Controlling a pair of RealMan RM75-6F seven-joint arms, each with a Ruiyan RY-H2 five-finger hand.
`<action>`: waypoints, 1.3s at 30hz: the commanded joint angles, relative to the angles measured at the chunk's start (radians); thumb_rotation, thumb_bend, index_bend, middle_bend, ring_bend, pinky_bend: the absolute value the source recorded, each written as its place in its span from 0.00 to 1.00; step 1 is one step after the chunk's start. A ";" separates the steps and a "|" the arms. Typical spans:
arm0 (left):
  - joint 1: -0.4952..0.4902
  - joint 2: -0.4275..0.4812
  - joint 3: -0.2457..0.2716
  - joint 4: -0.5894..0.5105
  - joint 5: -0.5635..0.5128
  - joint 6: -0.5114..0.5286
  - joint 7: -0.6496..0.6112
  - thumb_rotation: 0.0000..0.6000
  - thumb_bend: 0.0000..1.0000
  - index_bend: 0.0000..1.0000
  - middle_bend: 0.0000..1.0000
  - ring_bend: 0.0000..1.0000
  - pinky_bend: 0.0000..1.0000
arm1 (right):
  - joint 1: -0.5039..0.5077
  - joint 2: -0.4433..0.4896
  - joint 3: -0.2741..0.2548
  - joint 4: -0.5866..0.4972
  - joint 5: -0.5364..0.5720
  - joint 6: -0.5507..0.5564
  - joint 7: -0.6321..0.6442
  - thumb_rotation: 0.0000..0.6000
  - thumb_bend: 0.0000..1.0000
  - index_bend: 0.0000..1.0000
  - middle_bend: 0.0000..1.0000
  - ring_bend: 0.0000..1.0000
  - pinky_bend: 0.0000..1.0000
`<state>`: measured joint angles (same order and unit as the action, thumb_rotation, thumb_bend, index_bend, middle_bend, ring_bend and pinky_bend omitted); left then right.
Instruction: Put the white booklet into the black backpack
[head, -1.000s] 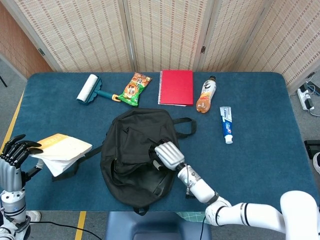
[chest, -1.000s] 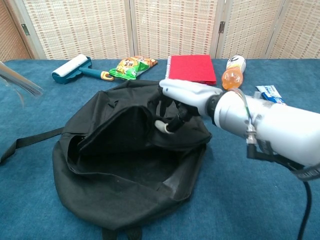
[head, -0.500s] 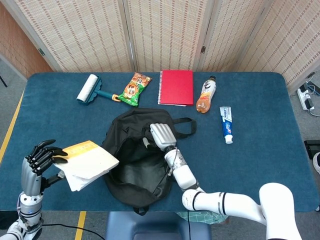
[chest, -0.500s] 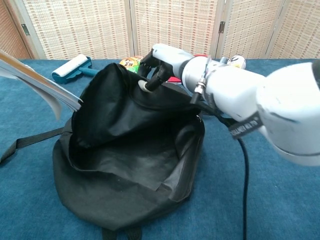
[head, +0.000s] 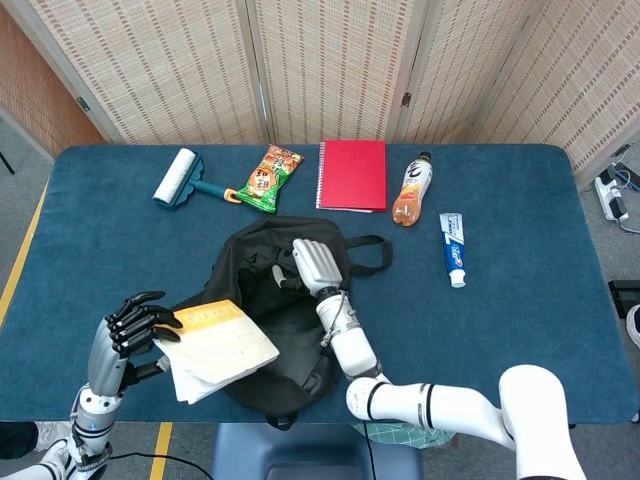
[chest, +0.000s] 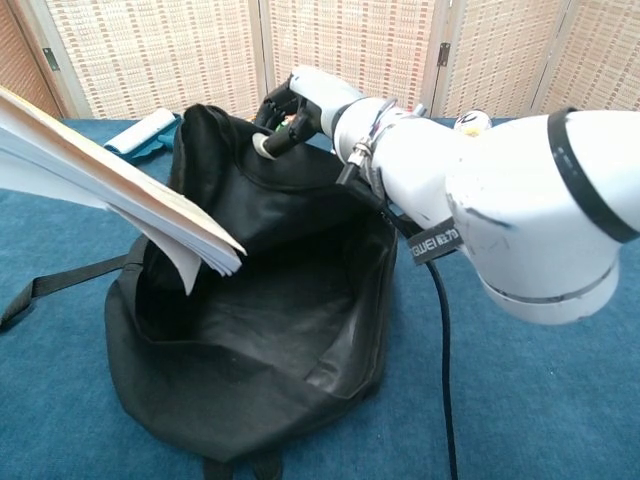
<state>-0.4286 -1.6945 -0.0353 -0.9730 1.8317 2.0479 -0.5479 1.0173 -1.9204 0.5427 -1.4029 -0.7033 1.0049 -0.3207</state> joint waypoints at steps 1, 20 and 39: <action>-0.009 -0.031 0.003 0.018 0.003 -0.023 0.005 1.00 0.48 0.66 0.53 0.46 0.32 | -0.017 0.012 -0.006 -0.031 -0.035 -0.009 0.054 1.00 0.67 0.79 0.40 0.38 0.22; 0.004 -0.089 0.042 -0.025 0.046 -0.033 0.033 1.00 0.47 0.66 0.54 0.48 0.32 | -0.002 -0.013 -0.033 0.040 -0.092 0.002 0.103 1.00 0.67 0.78 0.40 0.38 0.22; 0.033 -0.118 0.034 -0.011 0.008 -0.076 0.044 1.00 0.47 0.65 0.54 0.48 0.32 | -0.003 -0.005 -0.027 0.016 -0.096 -0.014 0.143 1.00 0.67 0.76 0.40 0.37 0.22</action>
<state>-0.3963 -1.8040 0.0054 -0.9936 1.8495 1.9811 -0.5062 1.0220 -1.9368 0.5192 -1.3690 -0.7929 0.9891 -0.1836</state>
